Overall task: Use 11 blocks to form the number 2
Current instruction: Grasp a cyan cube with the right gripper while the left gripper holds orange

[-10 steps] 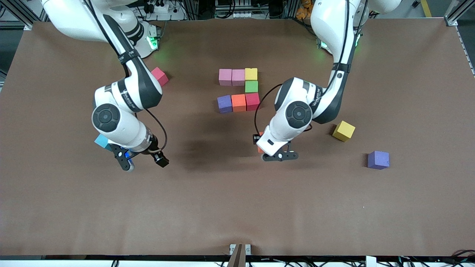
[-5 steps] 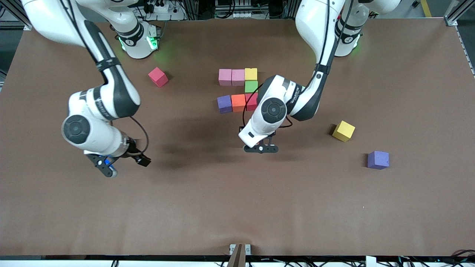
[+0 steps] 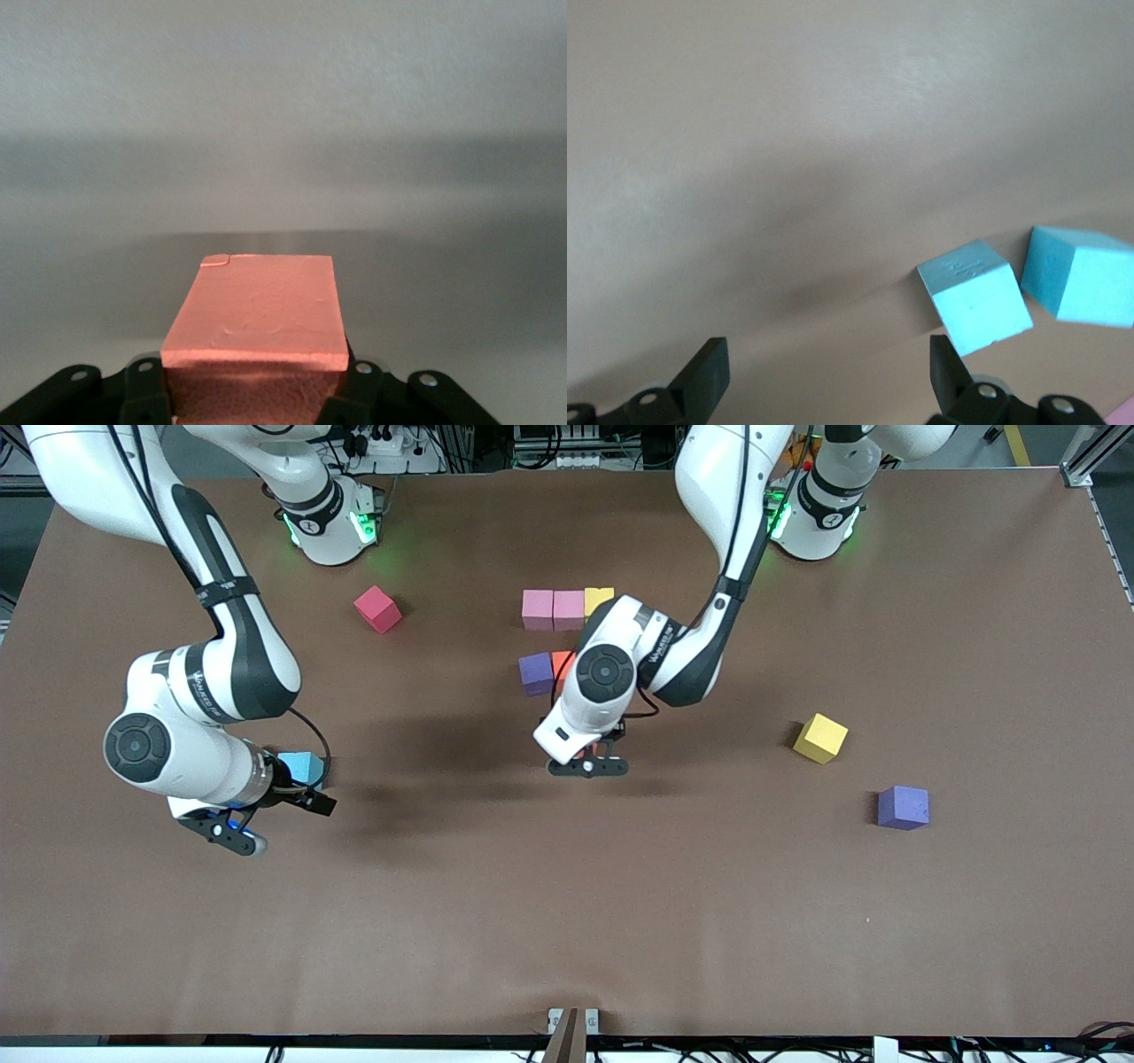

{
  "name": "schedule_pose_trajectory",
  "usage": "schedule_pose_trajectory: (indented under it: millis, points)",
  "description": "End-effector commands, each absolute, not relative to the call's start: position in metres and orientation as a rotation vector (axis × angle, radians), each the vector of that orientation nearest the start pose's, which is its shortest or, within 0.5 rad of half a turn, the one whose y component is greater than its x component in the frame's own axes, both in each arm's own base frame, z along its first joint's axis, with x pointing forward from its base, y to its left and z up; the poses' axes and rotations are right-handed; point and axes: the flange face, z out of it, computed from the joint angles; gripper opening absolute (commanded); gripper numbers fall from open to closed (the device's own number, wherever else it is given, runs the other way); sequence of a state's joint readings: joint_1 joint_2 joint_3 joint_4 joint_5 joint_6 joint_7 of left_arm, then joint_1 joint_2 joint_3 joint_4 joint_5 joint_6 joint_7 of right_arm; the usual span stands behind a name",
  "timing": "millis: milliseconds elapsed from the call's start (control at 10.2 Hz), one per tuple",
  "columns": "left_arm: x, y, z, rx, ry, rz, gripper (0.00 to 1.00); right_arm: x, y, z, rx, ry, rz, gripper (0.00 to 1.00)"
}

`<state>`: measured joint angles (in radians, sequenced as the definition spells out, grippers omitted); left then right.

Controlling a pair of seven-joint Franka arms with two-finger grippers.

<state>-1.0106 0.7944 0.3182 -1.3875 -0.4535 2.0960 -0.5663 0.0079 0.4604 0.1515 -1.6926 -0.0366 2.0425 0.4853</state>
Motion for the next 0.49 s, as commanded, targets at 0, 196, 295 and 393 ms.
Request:
schedule_pose_trajectory:
  millis: [0, 196, 295, 393]
  points:
    - [0.506, -0.535, 0.237, -3.233, -0.06, 0.193, 0.0, 0.659, 0.07, 0.32, -3.122, 0.18, 0.178, 1.0]
    - [0.498, -0.539, 0.228, -3.211, -0.076, 0.228, 0.0, 0.657, 0.066, 0.316, -3.135, 0.038, 0.198, 1.0]
    - [0.495, -0.541, 0.224, -3.208, -0.077, 0.236, 0.0, 0.657, 0.059, 0.315, -3.136, -0.022, 0.204, 1.0]
    - [0.492, -0.547, 0.216, -3.2, -0.089, 0.239, 0.0, 0.656, 0.053, 0.313, -3.133, -0.063, 0.209, 1.0]
